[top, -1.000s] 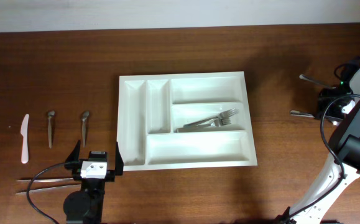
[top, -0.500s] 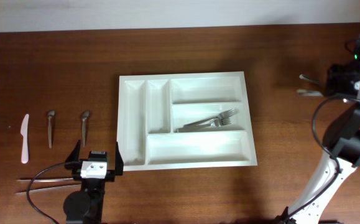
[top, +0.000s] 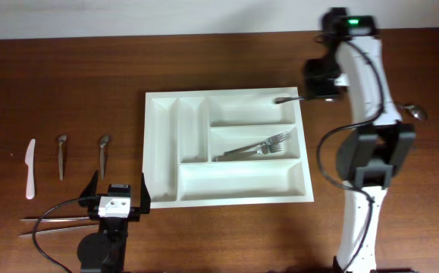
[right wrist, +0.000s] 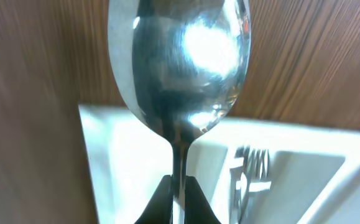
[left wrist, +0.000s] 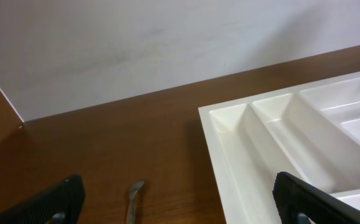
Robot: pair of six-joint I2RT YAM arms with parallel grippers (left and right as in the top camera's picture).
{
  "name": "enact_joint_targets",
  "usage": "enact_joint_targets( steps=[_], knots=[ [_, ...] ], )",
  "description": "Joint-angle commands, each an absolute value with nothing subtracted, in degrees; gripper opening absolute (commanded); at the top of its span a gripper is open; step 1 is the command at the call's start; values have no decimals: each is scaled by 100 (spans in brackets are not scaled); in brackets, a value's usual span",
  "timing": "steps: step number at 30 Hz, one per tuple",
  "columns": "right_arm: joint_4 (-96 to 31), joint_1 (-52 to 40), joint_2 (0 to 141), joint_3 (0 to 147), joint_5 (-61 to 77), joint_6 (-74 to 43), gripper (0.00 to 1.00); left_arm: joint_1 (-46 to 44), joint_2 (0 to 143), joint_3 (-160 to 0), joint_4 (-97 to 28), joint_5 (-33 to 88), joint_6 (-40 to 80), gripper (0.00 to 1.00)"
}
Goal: Pack container
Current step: 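Carry the spoon into the tray's upper right compartment and release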
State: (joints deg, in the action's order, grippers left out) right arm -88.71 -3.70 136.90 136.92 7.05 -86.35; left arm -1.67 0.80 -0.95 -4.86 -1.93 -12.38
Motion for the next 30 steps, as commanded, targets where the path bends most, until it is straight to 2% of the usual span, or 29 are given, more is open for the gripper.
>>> enact_joint_targets(
  steps=[1,14,23,30],
  knots=[
    [-8912,-718,13605,13753,683,-9122,5,-132,34,-51,-469,-128,-1181,99],
    [-8385,-1656,13635,13616,401,-9504,9,-132,34,-51,-469,-128,-1181,99],
    [-8160,-1634,13635,13616,239,-9502,22,-132,34,-51,-469,-128,-1181,99],
    [-8162,-1479,13635,13616,211,-9478,25,-132,34,-54,-469,-128,-1181,99]
  ],
)
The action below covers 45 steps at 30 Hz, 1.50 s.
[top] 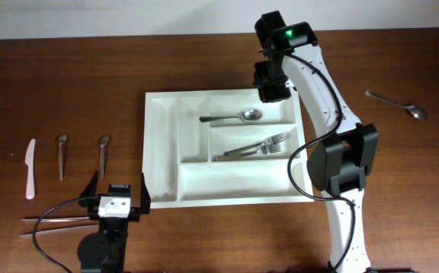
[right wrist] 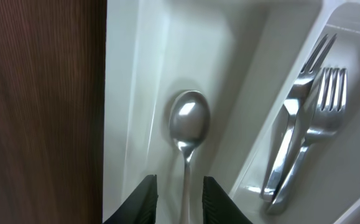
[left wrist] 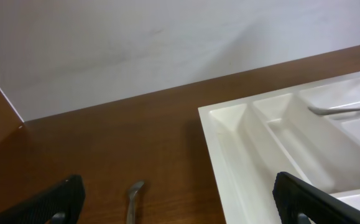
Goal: Pack container
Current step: 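Carry the spoon into the tray's upper right compartment and release, then return the right gripper to the remaining spoons and grasp one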
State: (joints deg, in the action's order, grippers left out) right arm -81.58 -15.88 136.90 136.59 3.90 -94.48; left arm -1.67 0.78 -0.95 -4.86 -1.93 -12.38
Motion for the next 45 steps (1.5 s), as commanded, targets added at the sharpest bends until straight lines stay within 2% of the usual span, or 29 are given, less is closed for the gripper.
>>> enact_joint_targets(
  steps=[1,6,11,15,16,18,19,21,25,32,39,45],
  knots=[
    [-8178,-1444,13635,13616,213,-9476,25,-132,34,-54,-469,-128,-1181,99],
    [-8141,-1341,13635,13616,349,-9244,26,-132,34,-54,-469,-128,-1181,99],
    [-7852,-1404,13635,13618,543,-8532,26,-132,34,-51,-469,-128,-1181,99],
    [-7605,-1435,13635,13616,537,-8077,34,-132,34,-51,-469,-128,-1181,99],
    [-7467,-1433,13635,13616,526,-7797,37,-132,34,-54,-469,-128,-1184,99],
    [-7223,-1402,13635,13616,414,-7140,55,-132,34,-51,-469,-128,-1181,99],
    [-7192,-1365,13635,13616,244,-6849,66,-132,34,-51,-469,-128,-1181,99],
    [-7308,-1256,13635,13616,-161,-6630,99,-132,34,-51,-469,-128,-1181,99],
    [-7594,-753,13635,13616,-652,-6643,99,-132,34,-54,-469,-128,-1181,99],
    [-7376,705,13635,13618,-578,-6641,99,-132,34,-51,-469,-128,-1181,99],
    [-6938,2093,13635,13616,270,-6646,99,-132,34,-51,-469,-128,-1181,99],
    [-6401,2655,13703,13616,427,-6646,99,-132,34,-51,-469,-128,-1181,99]
  ],
)
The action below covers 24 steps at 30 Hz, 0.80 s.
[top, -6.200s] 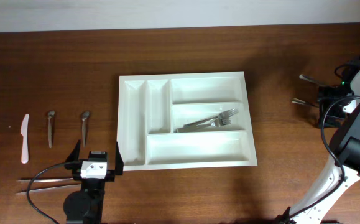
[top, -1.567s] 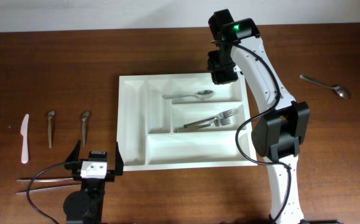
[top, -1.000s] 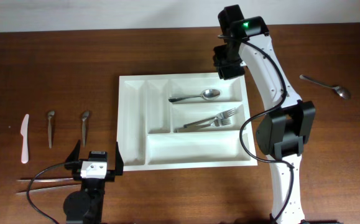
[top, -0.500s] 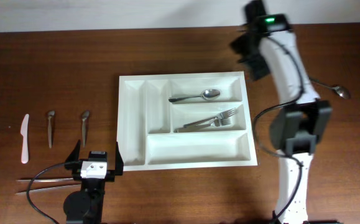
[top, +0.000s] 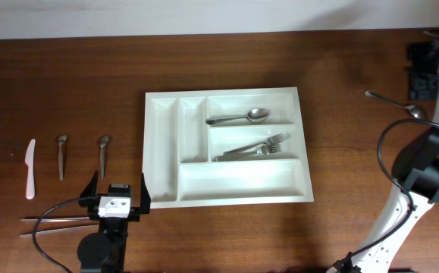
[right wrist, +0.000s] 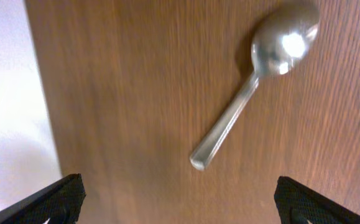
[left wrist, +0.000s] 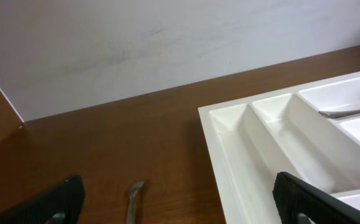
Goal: Pack container
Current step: 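Return the right gripper to the remaining spoons and grasp one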
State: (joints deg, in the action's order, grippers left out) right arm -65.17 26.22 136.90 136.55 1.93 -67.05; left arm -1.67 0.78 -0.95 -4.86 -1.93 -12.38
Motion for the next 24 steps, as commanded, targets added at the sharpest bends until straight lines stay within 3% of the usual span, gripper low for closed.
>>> enact_joint_targets(
  steps=[1,15,24],
  knots=[
    [-6348,2683,13740,13616,421,-6648,99,-132,34,-54,-469,-128,-1181,99],
    [-6709,2871,14333,13616,174,-7728,100,-132,34,-51,-469,-128,-1181,99],
    [-6875,3009,14387,13616,-191,-7811,98,-132,34,-51,-469,-128,-1181,99]
  ],
)
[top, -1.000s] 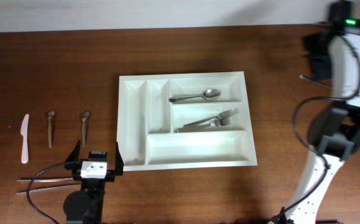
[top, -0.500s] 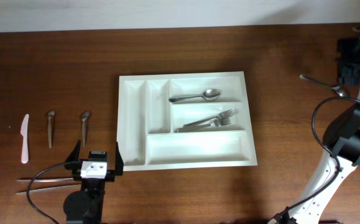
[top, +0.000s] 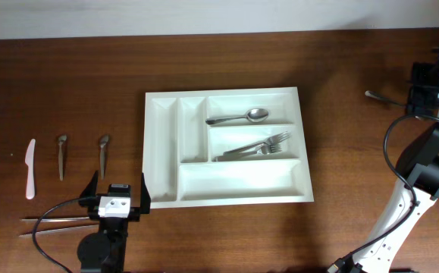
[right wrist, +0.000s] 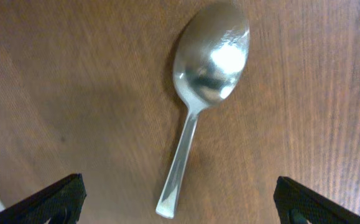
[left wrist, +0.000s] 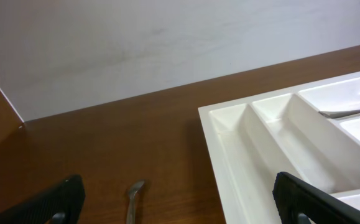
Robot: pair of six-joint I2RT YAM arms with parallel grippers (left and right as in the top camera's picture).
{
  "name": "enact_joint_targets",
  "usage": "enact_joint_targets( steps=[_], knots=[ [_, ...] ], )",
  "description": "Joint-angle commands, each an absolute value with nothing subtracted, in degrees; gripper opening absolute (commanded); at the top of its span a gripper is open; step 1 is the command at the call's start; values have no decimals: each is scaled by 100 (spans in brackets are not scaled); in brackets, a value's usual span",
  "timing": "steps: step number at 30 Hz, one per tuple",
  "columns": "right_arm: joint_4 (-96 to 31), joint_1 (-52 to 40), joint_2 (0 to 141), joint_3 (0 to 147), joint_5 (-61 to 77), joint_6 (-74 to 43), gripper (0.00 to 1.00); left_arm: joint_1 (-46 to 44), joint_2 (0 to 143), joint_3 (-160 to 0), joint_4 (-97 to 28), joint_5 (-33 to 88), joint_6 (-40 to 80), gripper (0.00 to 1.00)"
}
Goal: Pack container
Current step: 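Return the right gripper to the remaining spoons and grasp one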
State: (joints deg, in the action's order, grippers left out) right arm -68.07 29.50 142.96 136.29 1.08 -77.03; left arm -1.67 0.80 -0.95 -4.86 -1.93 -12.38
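Observation:
The white cutlery tray (top: 234,182) lies mid-table. One spoon (top: 238,117) is in its far right compartment and forks (top: 257,148) are in the one below. Another spoon (right wrist: 201,81) lies on the wood at the far right. Overhead, only its handle (top: 378,96) shows. My right gripper (right wrist: 180,202) hangs open over it, fingers wide on either side of the handle and touching nothing. That gripper (top: 424,91) covers the spoon's bowl in the overhead view. My left gripper (top: 117,199) rests open at the front left, empty.
Left of the tray lie a white plastic knife (top: 30,167), two small spoons (top: 61,155) (top: 103,152) and thin metal sticks (top: 52,224) by the front edge. The left wrist view shows the tray's corner (left wrist: 229,118) and one spoon handle (left wrist: 134,199).
My right gripper has come closer to the spoon on the far right: the spoon fills more of the wrist view and its bowl is now covered overhead. The left arm has not moved.
First my right gripper was shut on a spoon at the tray's far right corner. Then that spoon lay in the far right compartment with the fingers parted above it. Later the right arm was at the far right over a second spoon, and now hangs closer over it.

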Motion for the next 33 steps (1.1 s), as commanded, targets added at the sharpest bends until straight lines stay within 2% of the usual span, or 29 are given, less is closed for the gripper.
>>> enact_joint_targets(
  steps=[1,26,33],
  knots=[
    [-6904,3009,14398,13616,-250,-7811,98,-132,34,-54,-469,-128,-1181,99],
    [-6816,3002,14962,13616,193,-7677,98,-132,34,-51,-469,-128,-1181,99],
    [-6971,3004,15054,13616,191,-7699,94,-132,34,-51,-469,-128,-1181,99]
  ],
)
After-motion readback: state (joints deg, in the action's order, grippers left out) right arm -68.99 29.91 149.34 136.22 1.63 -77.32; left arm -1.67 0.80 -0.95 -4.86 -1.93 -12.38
